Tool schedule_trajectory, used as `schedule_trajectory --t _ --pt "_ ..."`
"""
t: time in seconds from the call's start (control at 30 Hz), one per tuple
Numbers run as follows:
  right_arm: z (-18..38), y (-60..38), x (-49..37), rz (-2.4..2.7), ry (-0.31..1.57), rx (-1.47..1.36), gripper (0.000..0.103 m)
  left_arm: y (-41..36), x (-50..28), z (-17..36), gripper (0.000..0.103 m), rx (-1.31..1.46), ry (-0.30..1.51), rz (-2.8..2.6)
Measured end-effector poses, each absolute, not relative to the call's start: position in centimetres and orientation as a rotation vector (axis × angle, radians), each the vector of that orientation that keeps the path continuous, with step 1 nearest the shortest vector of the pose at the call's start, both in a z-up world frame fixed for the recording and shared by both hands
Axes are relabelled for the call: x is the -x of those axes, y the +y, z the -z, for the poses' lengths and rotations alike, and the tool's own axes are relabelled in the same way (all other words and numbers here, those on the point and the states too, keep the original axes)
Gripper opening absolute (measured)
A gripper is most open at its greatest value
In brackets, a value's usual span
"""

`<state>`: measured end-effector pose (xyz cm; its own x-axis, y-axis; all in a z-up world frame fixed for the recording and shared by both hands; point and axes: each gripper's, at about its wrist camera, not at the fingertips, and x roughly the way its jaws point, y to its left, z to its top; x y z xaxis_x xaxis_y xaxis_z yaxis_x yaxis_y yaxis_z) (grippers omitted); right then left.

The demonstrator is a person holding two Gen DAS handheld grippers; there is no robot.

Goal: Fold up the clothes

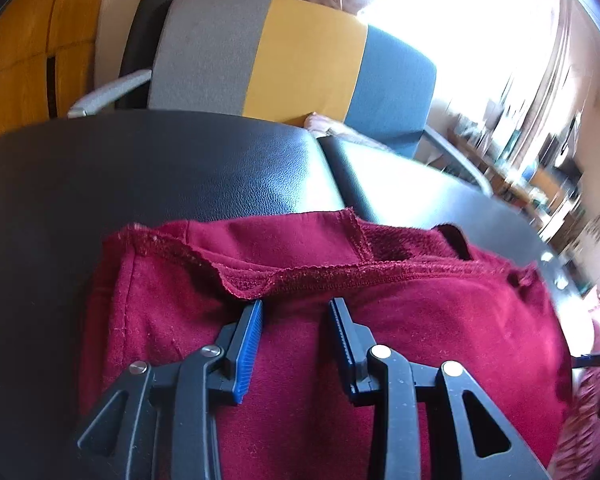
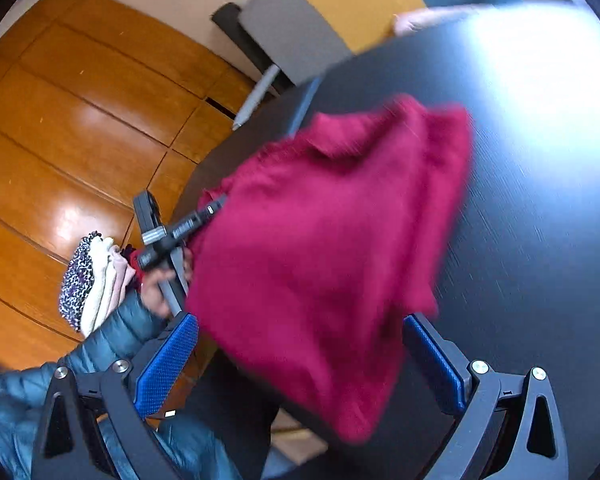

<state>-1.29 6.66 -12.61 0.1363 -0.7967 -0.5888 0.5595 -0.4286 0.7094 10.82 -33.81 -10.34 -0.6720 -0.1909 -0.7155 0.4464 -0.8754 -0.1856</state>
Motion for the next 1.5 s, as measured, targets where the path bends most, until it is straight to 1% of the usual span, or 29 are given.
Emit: schedule_trajectory --t 0.1,0.17,0.27,0.4,0.53,0.63,0.7,0.87,1.03,1.13,1.23,1.37,1.5 --pt "13.8 8.2 0.3 1.539 -0.304 -1.292 0.103 -31.3 -10.4 8.4 0.034 -0.999 0.439 2.589" --pt "14.2 7.8 0.3 1.528 -0.317 -1.257 0.103 -28.2 -9.8 6.9 0.035 -0.981 0.389 2.696" --pt "14.5 6.8 0.4 1.513 -0.304 -1.228 0.103 -23.0 -7.8 6.2 0.035 -1.045 0.259 2.847" --pt "14.0 4.9 0.7 1.456 -0.282 -1.179 0.103 -18.0 -4.7 7.2 0.035 -1.187 0.186 2.977" --pt "14.1 3.5 -0.1 1.334 -0.203 -1.192 0.103 -15.3 -2.3 10.0 0.035 -1.355 0.113 2.966" --pt "14.0 2.7 -1.1 1.201 -0.119 -1.201 0.103 -15.7 -2.1 11.0 0.036 -1.316 0.158 2.993" --pt "14.3 2.3 -2.1 1.121 -0.022 -1.232 0.103 -16.1 -2.0 11.1 0.036 -1.334 0.188 2.998" --pt "13.9 2.0 -3.7 1.012 0.191 -1.302 0.103 -16.5 -2.1 11.2 0.038 -1.329 0.183 3.015" --pt "13.3 2.8 -4.8 1.027 0.281 -1.324 0.103 -16.5 -1.9 11.4 0.038 -1.332 0.212 3.032" --pt "14.4 3.9 -4.7 1.088 0.366 -1.390 0.099 -16.9 -1.8 11.5 0.038 -1.328 0.249 3.039" --pt "12.6 5.7 -3.6 1.276 0.290 -1.352 0.100 -16.6 -2.0 11.5 0.038 -1.313 0.249 3.040" --pt "9.1 6.7 -2.7 1.447 0.092 -1.212 0.103 -16.5 -2.0 11.3 0.038 -1.309 0.264 3.035" --pt "7.6 4.5 -2.5 1.482 -0.076 -1.114 0.103 -17.4 -3.2 10.0 0.037 -1.265 0.368 2.975"
